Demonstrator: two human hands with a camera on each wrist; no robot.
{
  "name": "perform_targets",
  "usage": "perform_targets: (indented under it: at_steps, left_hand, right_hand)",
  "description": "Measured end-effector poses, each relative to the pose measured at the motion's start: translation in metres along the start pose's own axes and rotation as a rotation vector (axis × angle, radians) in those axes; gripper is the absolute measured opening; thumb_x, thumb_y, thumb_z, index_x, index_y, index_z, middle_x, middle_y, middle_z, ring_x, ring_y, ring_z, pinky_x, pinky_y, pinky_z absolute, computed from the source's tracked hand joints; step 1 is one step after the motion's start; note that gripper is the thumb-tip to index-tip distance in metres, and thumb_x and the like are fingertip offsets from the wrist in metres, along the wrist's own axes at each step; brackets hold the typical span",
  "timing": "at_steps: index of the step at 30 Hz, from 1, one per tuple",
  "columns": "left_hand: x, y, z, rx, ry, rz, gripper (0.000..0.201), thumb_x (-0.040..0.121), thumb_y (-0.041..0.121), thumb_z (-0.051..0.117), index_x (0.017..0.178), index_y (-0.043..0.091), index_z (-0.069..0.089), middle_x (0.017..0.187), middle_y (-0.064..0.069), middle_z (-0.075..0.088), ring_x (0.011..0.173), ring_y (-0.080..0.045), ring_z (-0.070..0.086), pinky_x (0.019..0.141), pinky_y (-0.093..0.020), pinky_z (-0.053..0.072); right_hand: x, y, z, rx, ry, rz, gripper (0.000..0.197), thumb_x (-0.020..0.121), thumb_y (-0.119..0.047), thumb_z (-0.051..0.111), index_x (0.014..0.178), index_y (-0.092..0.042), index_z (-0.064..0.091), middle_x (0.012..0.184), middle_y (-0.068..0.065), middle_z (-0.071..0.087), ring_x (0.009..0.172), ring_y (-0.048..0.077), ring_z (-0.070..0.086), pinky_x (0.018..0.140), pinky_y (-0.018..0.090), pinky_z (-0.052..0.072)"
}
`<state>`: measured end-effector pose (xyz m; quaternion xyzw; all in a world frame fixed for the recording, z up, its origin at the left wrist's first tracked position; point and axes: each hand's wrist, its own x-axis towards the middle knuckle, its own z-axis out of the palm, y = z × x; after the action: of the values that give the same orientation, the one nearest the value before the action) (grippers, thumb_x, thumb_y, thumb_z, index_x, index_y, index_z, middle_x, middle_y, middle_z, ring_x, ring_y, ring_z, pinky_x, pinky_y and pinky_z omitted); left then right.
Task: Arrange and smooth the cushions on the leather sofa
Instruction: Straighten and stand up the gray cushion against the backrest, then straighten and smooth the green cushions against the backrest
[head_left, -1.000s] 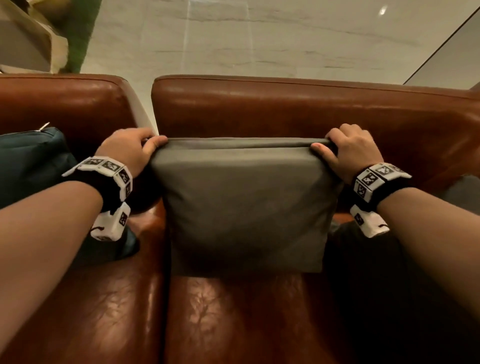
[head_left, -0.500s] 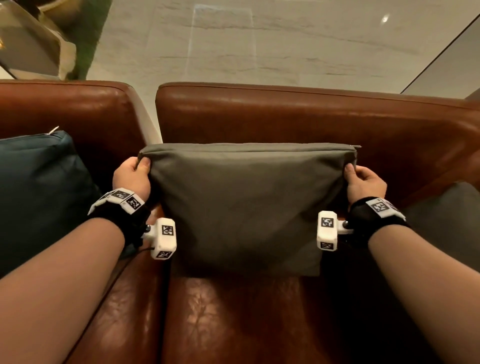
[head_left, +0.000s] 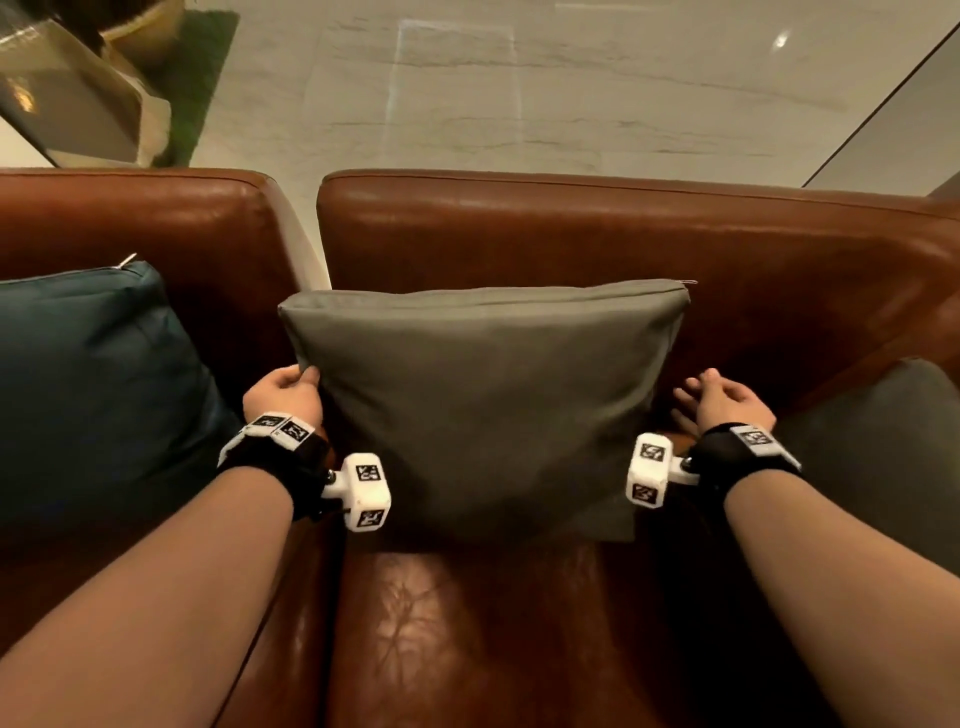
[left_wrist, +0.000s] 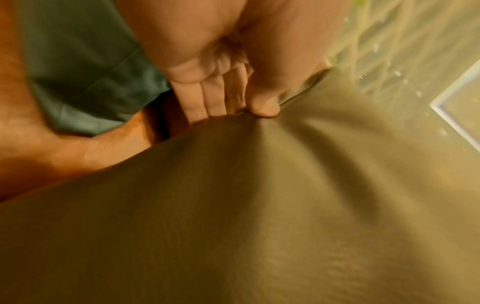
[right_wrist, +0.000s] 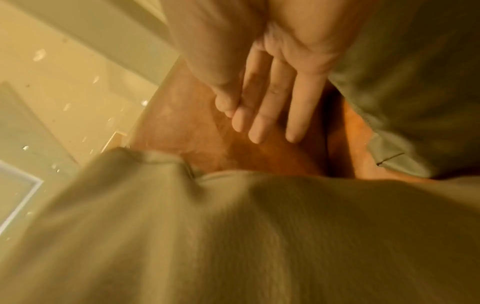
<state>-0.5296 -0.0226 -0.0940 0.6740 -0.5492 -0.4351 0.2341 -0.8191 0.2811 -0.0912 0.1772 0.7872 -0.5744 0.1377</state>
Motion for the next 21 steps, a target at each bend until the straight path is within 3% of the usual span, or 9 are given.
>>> perform_targets:
  at_steps: [2, 4, 6, 9, 13, 15, 17, 21]
  left_hand:
    - [-0.009, 0.009, -0.003, -0.035, -0.01, 0.017, 0.035, 0.091, 0.015, 0.06, 0.125, 0.008, 0.061, 0.119, -0.005, 0.066, 0.111, -0.018, 0.061, 0.09, -0.023, 0.043]
    - [-0.026, 0.016, -0.017, -0.016, -0.023, 0.119, 0.042, 0.091, 0.014, 0.059, 0.133, 0.01, 0.054, 0.13, -0.005, 0.061, 0.118, -0.017, 0.058, 0.095, -0.022, 0.041]
    - [-0.045, 0.011, -0.036, -0.012, -0.093, 0.221, 0.044, 0.092, 0.013, 0.057, 0.135, 0.013, 0.051, 0.133, -0.001, 0.058, 0.115, -0.012, 0.057, 0.094, -0.02, 0.039]
    - [-0.066, 0.0, -0.074, -0.003, -0.249, 0.399, 0.039, 0.092, 0.01, 0.056, 0.129, 0.019, 0.055, 0.13, -0.001, 0.059, 0.119, -0.009, 0.056, 0.099, -0.025, 0.043]
    - [-0.047, -0.012, -0.136, 0.204, -0.274, 0.735, 0.038, 0.091, 0.008, 0.057, 0.126, 0.02, 0.058, 0.133, 0.007, 0.057, 0.126, -0.002, 0.049, 0.108, -0.028, 0.039]
    - [-0.021, -0.01, -0.171, 0.261, -0.257, 0.805, 0.035, 0.092, 0.013, 0.053, 0.127, 0.021, 0.057, 0.138, 0.007, 0.053, 0.13, -0.004, 0.046, 0.111, -0.025, 0.034]
    - [0.013, -0.007, -0.208, 0.351, -0.193, 0.856, 0.038, 0.092, 0.022, 0.047, 0.129, 0.021, 0.055, 0.142, 0.005, 0.05, 0.135, -0.011, 0.042, 0.114, -0.032, 0.031]
    - [0.099, -0.005, -0.269, 0.661, -0.094, 0.842, 0.051, 0.095, 0.036, 0.028, 0.142, 0.021, 0.042, 0.154, 0.003, 0.035, 0.147, -0.021, 0.023, 0.12, -0.045, 0.016]
  right_hand:
    - [0.001, -0.007, -0.004, 0.001, -0.03, -0.033, 0.019, 0.094, -0.03, 0.057, 0.078, -0.021, 0.06, 0.098, 0.008, 0.073, 0.077, 0.016, 0.07, 0.073, 0.038, 0.057]
    - [-0.015, -0.017, -0.005, -0.147, -0.05, -0.225, 0.023, 0.086, -0.042, 0.058, 0.074, -0.022, 0.063, 0.083, 0.002, 0.075, 0.072, 0.016, 0.07, 0.078, 0.043, 0.058]
    - [-0.052, -0.027, -0.001, -0.283, -0.089, -0.423, 0.024, 0.084, -0.042, 0.058, 0.071, -0.023, 0.063, 0.068, -0.003, 0.069, 0.069, 0.013, 0.065, 0.078, 0.042, 0.055]
    - [-0.127, -0.032, 0.017, -0.293, -0.299, -0.621, 0.021, 0.09, -0.026, 0.062, 0.069, -0.024, 0.06, 0.061, -0.004, 0.062, 0.058, 0.008, 0.054, 0.065, 0.032, 0.048]
    - [-0.224, -0.025, 0.07, -0.34, -0.631, -0.814, 0.019, 0.089, -0.018, 0.065, 0.071, -0.019, 0.061, 0.057, -0.01, 0.054, 0.052, 0.006, 0.048, 0.054, 0.017, 0.039]
    - [-0.27, -0.022, 0.108, -0.413, -0.752, -0.964, 0.014, 0.089, -0.021, 0.065, 0.075, -0.02, 0.063, 0.066, -0.011, 0.058, 0.062, 0.008, 0.055, 0.06, 0.021, 0.044]
    - [-0.319, -0.021, 0.156, -0.48, -0.863, -1.082, 0.008, 0.09, -0.024, 0.061, 0.086, -0.021, 0.067, 0.082, -0.01, 0.063, 0.079, 0.007, 0.059, 0.073, 0.024, 0.048]
    - [-0.421, -0.022, 0.283, -0.498, -0.965, -1.294, 0.028, 0.091, -0.024, 0.05, 0.112, -0.017, 0.067, 0.114, -0.001, 0.065, 0.111, 0.017, 0.058, 0.097, 0.032, 0.046]
